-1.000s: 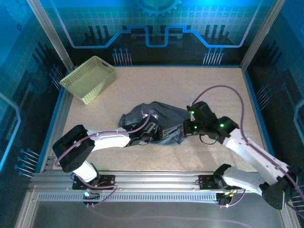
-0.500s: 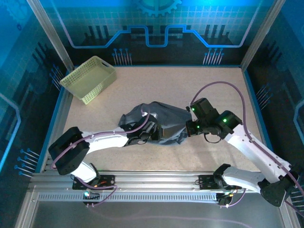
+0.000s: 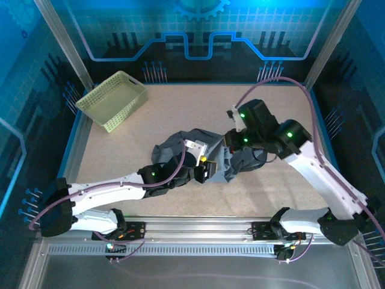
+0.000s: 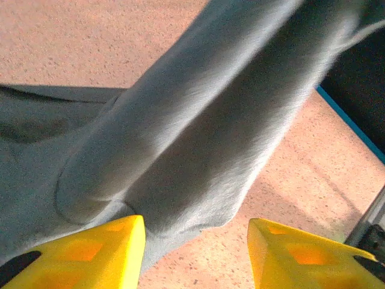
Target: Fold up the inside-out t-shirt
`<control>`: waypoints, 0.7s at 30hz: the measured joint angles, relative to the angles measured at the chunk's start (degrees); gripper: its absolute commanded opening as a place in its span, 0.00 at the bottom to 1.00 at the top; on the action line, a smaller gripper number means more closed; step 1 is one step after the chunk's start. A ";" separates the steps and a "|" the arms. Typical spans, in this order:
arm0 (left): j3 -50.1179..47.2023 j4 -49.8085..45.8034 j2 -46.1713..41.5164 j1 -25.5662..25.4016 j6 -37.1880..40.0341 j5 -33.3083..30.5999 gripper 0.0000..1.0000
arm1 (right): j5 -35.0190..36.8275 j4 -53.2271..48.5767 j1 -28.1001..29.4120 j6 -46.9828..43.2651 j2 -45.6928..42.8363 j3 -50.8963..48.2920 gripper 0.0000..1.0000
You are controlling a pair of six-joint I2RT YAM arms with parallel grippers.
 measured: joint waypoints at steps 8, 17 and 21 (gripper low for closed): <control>0.46 4.96 6.36 0.37 -2.40 -1.49 0.73 | 1.68 1.79 3.30 1.66 7.63 1.60 0.00; 1.64 6.47 13.29 4.90 -6.67 -1.92 0.21 | 2.16 3.06 2.51 2.27 7.13 1.79 0.00; 1.31 6.97 12.94 5.03 -6.93 -1.64 0.03 | 1.44 4.81 -0.68 1.95 8.04 1.66 0.00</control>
